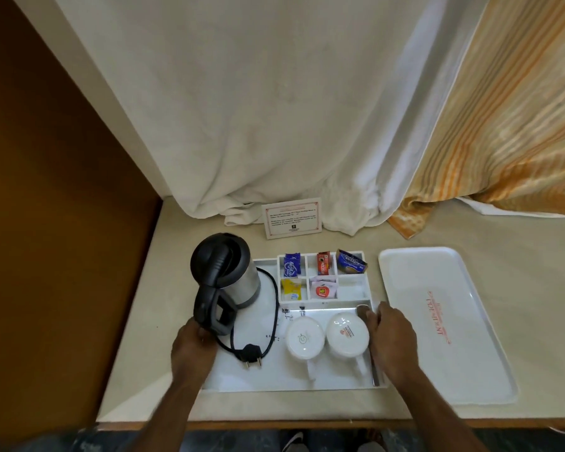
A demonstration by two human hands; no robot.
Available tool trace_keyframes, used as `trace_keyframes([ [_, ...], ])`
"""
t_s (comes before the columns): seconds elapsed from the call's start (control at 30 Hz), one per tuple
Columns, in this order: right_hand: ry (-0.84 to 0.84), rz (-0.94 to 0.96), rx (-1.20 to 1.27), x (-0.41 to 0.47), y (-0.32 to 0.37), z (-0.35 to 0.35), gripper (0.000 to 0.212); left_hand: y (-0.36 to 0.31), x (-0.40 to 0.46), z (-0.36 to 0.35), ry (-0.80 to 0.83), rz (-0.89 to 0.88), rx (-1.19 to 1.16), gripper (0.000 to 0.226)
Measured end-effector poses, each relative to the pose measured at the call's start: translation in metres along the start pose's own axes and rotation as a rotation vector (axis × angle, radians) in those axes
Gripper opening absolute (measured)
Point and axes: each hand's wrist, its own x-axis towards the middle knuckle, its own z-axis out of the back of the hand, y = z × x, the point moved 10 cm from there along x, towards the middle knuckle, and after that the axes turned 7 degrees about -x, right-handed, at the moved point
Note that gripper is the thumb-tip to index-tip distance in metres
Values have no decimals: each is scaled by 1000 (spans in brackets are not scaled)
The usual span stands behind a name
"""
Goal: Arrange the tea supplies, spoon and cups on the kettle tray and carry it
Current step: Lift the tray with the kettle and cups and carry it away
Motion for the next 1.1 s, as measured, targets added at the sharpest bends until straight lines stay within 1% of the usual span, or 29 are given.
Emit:
trace_keyframes([
  [0.07, 76, -13, -50, 10, -3, -5, 29, 2, -2, 1, -17, 14, -41, 33],
  [0.13, 120, -5, -21, 17, -7, -6, 29, 3, -8, 4, -48, 16, -94, 38],
  [0.23, 100, 86, 37, 24, 2, 6, 23, 8, -23, 17, -77, 83, -121, 36],
  [0.33, 112, 237, 52, 26, 30, 21, 13, 14, -51, 45, -172, 139, -128, 39],
  [0.4, 136, 315, 62, 24, 51, 25, 17, 16, -71, 66, -232, 176, -126, 40],
  [0.47, 188, 360, 79, 19, 67, 20, 23, 22, -90, 86, -291, 198, -126, 35],
  [0.57, 257, 467, 70, 3, 94, 8, 28, 45, -135, 118, -415, 279, -164, 31],
  [0.6, 290, 525, 62, -8, 107, 3, 29, 55, -156, 133, -488, 310, -164, 32],
  [0.67, 335, 619, 46, -29, 128, -6, 29, 76, -190, 155, -579, 368, -146, 32],
  [0.8, 414, 785, 39, -82, 172, -29, 29, 121, -255, 189, -696, 476, -164, 23],
  [0.93, 478, 915, 31, -154, 215, -54, 30, 168, -329, 227, -860, 559, -155, 30],
  [1.03, 496, 992, 39, -212, 241, -73, 28, 209, -371, 255, -919, 623, -141, 39],
  [1.1, 492, 1065, 36, -259, 259, -87, 31, 239, -399, 276, -955, 666, -158, 41],
])
